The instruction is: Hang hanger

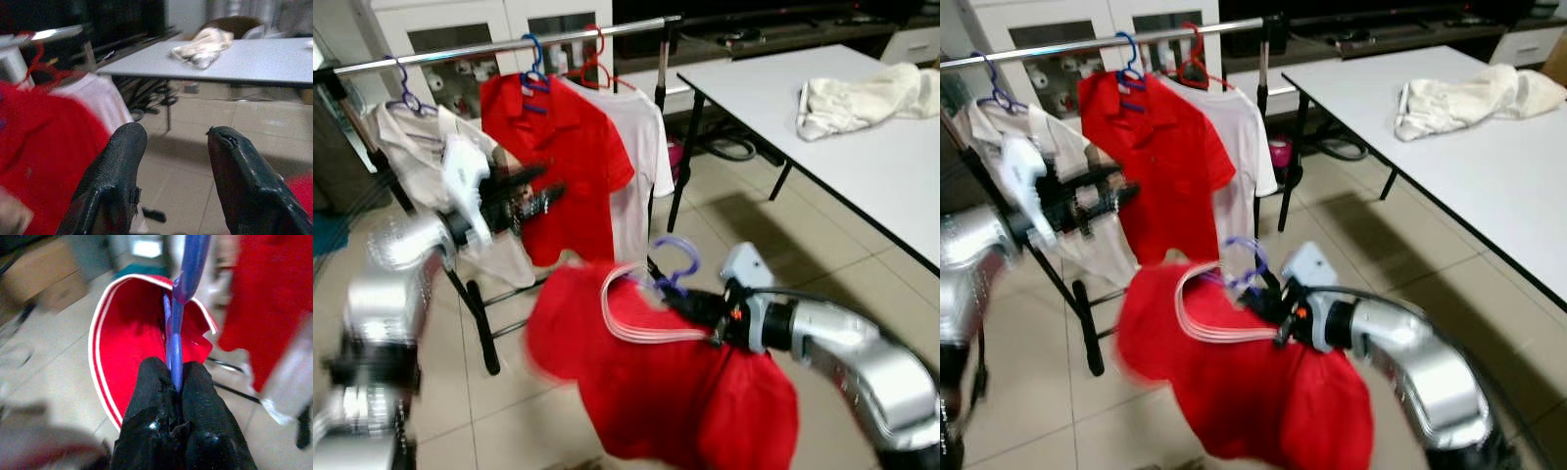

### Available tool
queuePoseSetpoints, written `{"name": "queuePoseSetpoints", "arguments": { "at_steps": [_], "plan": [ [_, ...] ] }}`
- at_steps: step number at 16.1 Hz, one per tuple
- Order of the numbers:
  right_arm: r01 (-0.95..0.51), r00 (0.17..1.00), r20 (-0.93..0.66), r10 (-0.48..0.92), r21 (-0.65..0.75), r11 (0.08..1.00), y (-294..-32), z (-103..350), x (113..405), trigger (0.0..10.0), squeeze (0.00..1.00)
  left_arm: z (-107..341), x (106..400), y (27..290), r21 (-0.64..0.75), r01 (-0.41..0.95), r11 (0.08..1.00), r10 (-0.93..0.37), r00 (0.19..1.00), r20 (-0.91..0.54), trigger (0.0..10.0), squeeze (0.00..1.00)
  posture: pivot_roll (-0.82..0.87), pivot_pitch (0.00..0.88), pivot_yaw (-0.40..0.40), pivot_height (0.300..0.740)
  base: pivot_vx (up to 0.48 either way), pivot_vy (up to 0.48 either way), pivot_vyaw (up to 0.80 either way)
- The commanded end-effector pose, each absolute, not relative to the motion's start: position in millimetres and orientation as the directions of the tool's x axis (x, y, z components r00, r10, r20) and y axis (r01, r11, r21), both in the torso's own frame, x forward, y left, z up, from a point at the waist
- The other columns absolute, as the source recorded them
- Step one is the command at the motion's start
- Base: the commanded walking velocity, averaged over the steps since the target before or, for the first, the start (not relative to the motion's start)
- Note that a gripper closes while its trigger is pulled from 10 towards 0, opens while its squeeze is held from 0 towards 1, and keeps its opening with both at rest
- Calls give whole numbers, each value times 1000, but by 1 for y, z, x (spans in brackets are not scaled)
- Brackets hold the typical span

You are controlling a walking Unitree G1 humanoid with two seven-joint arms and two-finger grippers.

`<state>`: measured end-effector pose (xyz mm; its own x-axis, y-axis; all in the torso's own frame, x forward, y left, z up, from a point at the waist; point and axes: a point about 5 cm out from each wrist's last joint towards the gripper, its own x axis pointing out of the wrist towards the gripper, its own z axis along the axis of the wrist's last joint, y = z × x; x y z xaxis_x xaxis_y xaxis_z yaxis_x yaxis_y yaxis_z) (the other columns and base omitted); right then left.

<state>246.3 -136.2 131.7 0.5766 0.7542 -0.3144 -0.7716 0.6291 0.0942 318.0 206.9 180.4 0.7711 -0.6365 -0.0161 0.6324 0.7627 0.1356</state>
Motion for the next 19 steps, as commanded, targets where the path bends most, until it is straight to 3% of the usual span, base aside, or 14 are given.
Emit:
{"name": "queuePoseSetpoints", "arguments": {
  "at_steps": [1, 2, 3, 4, 7, 8, 11, 15, 19],
  "plan": [
    [-677, 702, -257, 665, 50, 734, -146, 141, 251, 0, 0, 182, 313, 206, 148, 578, 803, -583, 812, -10, 10000, 0, -156, 0, 24, 740, 0, 0, 0],
    [-527, 824, -231, 518, 27, 850, -155, 136, 251, 0, 0, 164, 301, 203, 126, 507, 853, -509, 861, -14, 10000, 0, -158, 0, 19, 740, 0, 0, 0],
    [-411, 887, -203, 415, 64, 910, -158, 132, 250, 0, 0, 150, 292, 201, 75, 432, 899, -431, 902, -25, 10000, 0, -167, 0, 20, 740, 0, 0, 0],
    [-304, 924, -204, 323, 121, 945, -161, 127, 251, 0, 0, 141, 287, 199, 34, 363, 931, -362, 932, -24, 10000, 0, -164, 0, 16, 740, 0, 0, 0],
    [-177, 956, -214, 201, 129, 976, -151, 115, 258, 157, 0, 124, 284, 197, 45, 212, 976, -210, 977, -45, 10000, 0, -158, 0, 9, 740, 0, 0, 0],
    [-152, 956, -241, 170, 91, 984, -146, 114, 266, 10000, 0, 124, 284, 193, 44, 159, 986, -157, 986, -52, 10000, 0, -154, 0, 12, 740, 0, -450, 0],
    [-125, 957, -267, 117, -10, 992, -146, 109, 274, 10000, 0, 126, 284, 192, 82, 140, 987, -136, 989, -53, 10000, 0, -113, 0, -14, 740, 0, -449, 0],
    [-174, 957, -224, 183, 59, 983, -146, 111, 274, 10000, 0, 127, 281, 179, 56, 156, 986, -154, 987, -44, 10000, 0, -85, 0, -6, 740, 0, -450, 0],
    [-183, 963, -192, 190, 55, 982, -147, 118, 282, 10000, 0, 127, 289, 172, 27, 151, 988, -149, 987, -59, 10000, 0, -107, 0, -7, 740, 0, 0, 400]
  ]
}}
